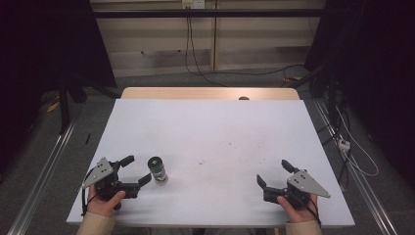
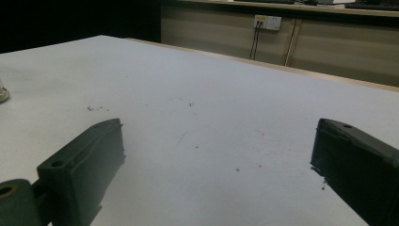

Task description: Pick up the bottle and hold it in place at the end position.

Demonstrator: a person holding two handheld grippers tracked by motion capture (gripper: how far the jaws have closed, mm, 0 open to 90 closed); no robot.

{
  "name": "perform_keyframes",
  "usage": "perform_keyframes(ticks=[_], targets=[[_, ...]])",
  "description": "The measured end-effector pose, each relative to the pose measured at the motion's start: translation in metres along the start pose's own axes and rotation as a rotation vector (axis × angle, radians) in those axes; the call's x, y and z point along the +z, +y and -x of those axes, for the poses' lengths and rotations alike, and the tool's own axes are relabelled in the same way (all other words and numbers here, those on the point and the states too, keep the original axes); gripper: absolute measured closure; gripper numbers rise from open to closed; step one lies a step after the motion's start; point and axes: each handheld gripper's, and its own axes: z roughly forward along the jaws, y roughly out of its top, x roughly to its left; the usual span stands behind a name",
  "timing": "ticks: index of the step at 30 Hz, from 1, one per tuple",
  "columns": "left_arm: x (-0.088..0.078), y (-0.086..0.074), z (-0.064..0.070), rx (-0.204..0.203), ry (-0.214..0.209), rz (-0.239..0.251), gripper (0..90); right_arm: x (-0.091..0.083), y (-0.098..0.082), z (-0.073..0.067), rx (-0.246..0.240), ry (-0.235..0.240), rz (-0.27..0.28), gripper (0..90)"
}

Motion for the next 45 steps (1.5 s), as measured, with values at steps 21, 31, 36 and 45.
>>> perform_keyframes(ticks=[21,31,36,45], targets=[[0.013,0.001,0.012,0.014,0.006,-0.099,3.9,0.001,0.001,-0.002,-0.01,-0.002,-0.001,2.8],[0.027,0.0,0.018,0.024,0.03,-0.146,11.4,0.001,0.0,-0.002,-0.006,-0.01,-0.006,3.1],[0.035,0.0,0.021,0.03,0.033,-0.175,16.6,0.001,0.0,-0.002,-0.007,-0.008,-0.007,3.2],[0.042,-0.004,0.024,0.024,0.051,-0.22,31.9,0.002,0.0,-0.002,-0.008,-0.003,-0.007,3.4]])
